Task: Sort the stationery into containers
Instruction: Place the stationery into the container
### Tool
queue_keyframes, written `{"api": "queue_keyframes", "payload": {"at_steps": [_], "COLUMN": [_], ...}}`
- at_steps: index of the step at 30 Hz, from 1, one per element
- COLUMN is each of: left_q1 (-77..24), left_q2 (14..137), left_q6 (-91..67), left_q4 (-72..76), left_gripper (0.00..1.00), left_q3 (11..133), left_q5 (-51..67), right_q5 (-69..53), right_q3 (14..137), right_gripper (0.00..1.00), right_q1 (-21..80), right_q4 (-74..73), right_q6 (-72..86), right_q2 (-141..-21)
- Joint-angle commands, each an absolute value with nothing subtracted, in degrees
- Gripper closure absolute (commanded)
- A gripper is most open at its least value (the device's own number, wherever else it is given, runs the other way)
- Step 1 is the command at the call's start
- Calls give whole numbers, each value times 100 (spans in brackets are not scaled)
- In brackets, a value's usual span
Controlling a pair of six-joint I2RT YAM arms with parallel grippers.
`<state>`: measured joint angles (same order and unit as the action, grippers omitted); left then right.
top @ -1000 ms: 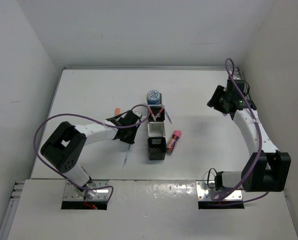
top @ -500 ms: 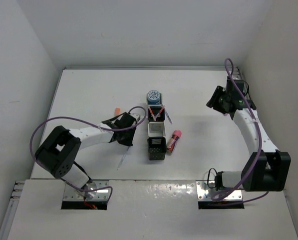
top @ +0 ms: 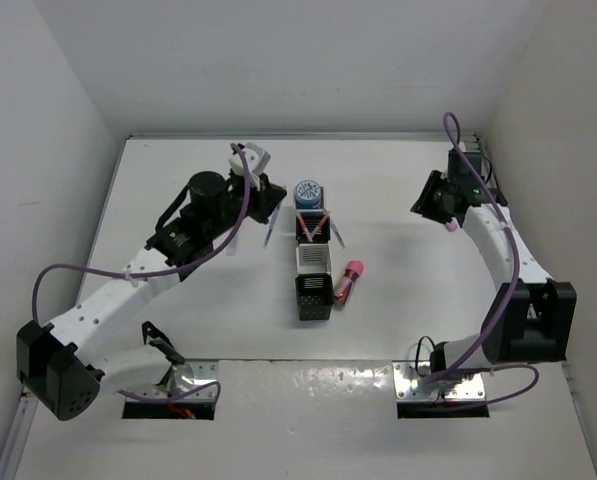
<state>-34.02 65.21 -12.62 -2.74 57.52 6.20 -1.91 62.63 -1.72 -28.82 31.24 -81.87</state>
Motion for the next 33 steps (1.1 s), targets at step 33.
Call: {"api": "queue_keyframes", "payload": {"at_steps": [33], "left_q1": [-3533], "left_q2": [9475], "left_q6": [-1626], "left_q4": [4544], "left_gripper": [91], "left_q3": [5916], "left_q5": [1354], "right_q5": [-501], "right_q3": [6829], "right_gripper": [67], "right_q1": [422], "right_q4": [-2927], "right_q6": [2786], "right_q2": [-9237]}}
